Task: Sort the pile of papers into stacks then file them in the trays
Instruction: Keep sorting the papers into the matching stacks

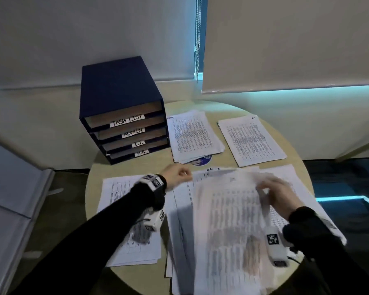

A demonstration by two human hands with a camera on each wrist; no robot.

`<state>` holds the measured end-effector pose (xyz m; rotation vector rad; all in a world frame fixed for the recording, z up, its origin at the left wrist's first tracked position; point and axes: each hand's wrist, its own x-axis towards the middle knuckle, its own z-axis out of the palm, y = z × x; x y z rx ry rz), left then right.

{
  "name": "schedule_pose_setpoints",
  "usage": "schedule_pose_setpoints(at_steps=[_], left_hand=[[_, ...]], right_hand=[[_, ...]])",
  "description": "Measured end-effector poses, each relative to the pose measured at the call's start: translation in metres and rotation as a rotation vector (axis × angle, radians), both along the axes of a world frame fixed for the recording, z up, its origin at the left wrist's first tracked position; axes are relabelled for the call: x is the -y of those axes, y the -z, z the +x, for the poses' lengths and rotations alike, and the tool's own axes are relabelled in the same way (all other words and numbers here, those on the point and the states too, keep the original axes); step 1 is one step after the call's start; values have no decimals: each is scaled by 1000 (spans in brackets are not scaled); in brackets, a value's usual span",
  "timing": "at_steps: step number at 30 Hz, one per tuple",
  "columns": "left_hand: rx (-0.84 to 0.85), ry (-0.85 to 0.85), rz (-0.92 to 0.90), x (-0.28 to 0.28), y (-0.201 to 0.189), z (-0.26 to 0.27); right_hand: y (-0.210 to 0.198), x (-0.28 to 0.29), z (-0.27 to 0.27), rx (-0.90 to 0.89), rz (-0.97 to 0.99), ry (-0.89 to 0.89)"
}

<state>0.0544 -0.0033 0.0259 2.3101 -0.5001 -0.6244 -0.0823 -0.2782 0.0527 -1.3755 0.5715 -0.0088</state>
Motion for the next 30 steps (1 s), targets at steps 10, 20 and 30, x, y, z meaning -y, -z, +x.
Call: schedule_pose_setpoints(at_steps=[10,20,30], left_hand=[[363,203,337,21,27,-15],[547,187,182,15,21,-23],[242,-85,-2,11,24,-16]], right_hand=[[75,-36,-4,-266,-326,-153],[71,-30,8,-242,-187,-102],[77,-37,12,-218,-247,-165]])
